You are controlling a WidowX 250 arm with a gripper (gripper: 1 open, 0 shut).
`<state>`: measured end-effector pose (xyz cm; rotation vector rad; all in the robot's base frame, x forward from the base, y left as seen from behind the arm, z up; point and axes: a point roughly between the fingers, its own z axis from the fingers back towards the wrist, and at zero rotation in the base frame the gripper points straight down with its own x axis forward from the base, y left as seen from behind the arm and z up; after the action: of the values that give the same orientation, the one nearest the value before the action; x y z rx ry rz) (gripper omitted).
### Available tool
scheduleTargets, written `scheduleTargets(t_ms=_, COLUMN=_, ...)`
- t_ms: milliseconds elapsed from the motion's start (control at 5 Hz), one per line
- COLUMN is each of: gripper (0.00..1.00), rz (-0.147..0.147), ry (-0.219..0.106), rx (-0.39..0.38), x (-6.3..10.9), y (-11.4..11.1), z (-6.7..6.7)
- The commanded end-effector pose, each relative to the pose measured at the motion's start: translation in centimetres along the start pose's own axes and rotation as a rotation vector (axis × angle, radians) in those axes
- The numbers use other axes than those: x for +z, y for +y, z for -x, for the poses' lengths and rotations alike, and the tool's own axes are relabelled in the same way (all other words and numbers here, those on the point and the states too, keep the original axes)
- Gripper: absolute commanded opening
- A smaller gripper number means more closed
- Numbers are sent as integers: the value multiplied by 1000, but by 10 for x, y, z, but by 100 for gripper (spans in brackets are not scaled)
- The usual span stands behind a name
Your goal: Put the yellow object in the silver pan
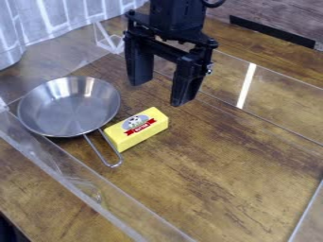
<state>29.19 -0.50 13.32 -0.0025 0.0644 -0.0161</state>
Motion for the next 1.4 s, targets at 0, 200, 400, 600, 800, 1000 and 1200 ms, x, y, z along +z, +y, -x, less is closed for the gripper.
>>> scheduleTargets(t_ms=0, gripper=100, rz=-3, ry=5, rx=-4, x=-3, y=1, z=-2)
scheduleTargets(t_ms=200, gripper=100, rz=-12, ry=9, rx=-9, x=-5, y=3, z=-6)
scheduleTargets(t_ms=400, gripper=100, rz=-25, ry=-7, rx=-14, x=6, y=5, z=-7)
scheduleTargets(t_ms=600, gripper=100, rz=-35, ry=-17, rx=-14, x=18, y=7, z=-9)
scheduleTargets(t_ms=800, gripper=100, rz=-33, ry=-11, rx=-6, x=18, y=9, z=-7)
scheduleTargets(t_ms=1000, gripper=100, rz=-24, ry=-6, rx=0, x=17, y=10, z=-5)
scheduleTargets(t_ms=1200, gripper=100, rz=-17, ry=-2, rx=7, x=16, y=12, z=-2)
